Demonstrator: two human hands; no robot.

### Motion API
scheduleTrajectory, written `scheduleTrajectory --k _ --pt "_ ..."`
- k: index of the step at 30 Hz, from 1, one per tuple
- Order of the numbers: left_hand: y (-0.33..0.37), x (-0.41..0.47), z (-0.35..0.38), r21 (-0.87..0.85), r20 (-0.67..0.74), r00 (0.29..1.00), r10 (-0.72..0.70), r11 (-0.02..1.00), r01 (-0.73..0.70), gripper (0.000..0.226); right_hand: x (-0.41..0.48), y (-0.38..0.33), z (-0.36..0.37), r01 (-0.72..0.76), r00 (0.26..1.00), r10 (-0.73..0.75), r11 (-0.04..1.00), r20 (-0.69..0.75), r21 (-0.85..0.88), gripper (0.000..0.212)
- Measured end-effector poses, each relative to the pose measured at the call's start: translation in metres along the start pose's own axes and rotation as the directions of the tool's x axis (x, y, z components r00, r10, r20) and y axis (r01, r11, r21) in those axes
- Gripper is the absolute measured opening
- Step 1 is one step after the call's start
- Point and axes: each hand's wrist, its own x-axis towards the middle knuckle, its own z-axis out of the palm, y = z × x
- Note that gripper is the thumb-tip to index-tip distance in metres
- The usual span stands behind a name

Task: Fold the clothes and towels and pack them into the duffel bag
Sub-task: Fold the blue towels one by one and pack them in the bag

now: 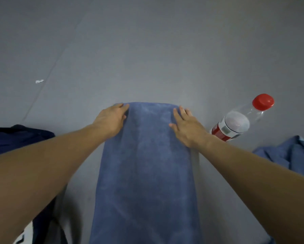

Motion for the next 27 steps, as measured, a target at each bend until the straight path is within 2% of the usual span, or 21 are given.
scheduleTrajectory --k 2,4,8,11,15,18,21,24,27 --pt "-0.006 0.018 0.000 0.013 -0.026 1.000 0.003 1.000 -0.003 0.040 -0.001 0.012 0.015 -0.006 0.999 0.010 0.996 0.048 -0.087 0.067" --pt "-0.010 0.032 0.001 0.024 -0.011 1.000 -0.014 1.000 0.014 0.040 -0.001 0.018 0.025 -0.002 0.999 0.007 0.993 0.038 -0.118 0.069" --pt "-0.016 0.050 0.005 0.014 -0.050 0.997 -0.066 0.998 0.067 0.035 0.011 0.021 0.020 0.031 0.989 -0.045 0.994 -0.139 -0.106 0.058" --pt "-0.020 0.055 0.008 -0.042 -0.118 0.985 -0.129 0.991 0.125 0.031 0.026 0.020 0.012 0.093 0.973 -0.093 0.996 -0.213 -0.012 0.054" --pt "-0.020 0.056 0.008 -0.097 -0.114 0.981 -0.158 0.984 0.147 0.022 0.047 0.022 -0.007 0.006 0.944 0.041 0.990 -0.328 0.140 0.042" --pt "-0.025 0.052 0.004 -0.097 -0.122 0.980 -0.156 0.985 0.145 0.011 0.058 0.022 -0.020 -0.088 0.951 0.129 0.985 -0.282 0.151 0.031" --pt "-0.033 0.044 0.000 -0.145 -0.143 0.974 -0.176 0.977 0.156 0.007 0.063 0.016 -0.030 -0.155 0.967 0.165 0.986 -0.194 0.066 0.032" --pt "-0.040 0.032 -0.008 -0.200 -0.193 0.965 -0.179 0.970 0.139 0.004 0.064 0.008 -0.042 -0.152 0.981 0.148 0.988 -0.125 -0.021 0.038" --pt "-0.043 0.016 -0.015 -0.219 -0.234 0.959 -0.160 0.970 0.109 0.004 0.054 0.007 -0.048 -0.076 0.980 0.065 0.996 -0.187 -0.053 0.038"
